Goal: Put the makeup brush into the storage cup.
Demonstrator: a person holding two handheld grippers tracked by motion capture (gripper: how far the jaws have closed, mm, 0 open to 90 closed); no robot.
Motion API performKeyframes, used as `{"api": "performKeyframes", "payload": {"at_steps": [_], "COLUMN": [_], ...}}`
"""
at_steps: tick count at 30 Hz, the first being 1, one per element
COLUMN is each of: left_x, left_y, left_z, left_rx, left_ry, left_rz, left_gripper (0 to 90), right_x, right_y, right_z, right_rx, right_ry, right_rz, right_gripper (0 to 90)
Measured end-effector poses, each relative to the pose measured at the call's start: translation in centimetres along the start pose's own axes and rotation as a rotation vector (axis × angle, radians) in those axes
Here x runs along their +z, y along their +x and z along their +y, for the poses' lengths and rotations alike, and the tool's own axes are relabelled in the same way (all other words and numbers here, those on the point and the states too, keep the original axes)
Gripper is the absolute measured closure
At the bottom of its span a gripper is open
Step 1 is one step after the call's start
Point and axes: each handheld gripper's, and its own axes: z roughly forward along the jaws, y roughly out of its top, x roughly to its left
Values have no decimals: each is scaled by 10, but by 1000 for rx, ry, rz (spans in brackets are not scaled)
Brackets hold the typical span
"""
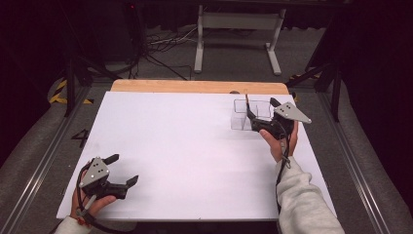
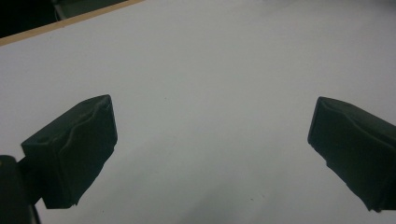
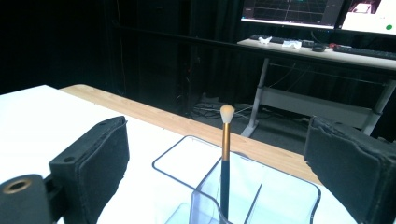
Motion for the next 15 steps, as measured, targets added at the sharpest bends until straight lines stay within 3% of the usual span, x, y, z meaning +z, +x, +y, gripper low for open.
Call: {"api": "performKeyframes", "payload": {"at_steps": [15], "left_x": [0], "left_y": [0], "left_z": [0], "left_rx": [5], "left_ry": [-1], "left_rz": [7], "left_gripper": [22], "right_x": [-11], "right_y": [4], "right_z": [-3], "right_rx": [-32], "right_ry": [19], "right_rz": [-5], "right_gripper": [73]}}
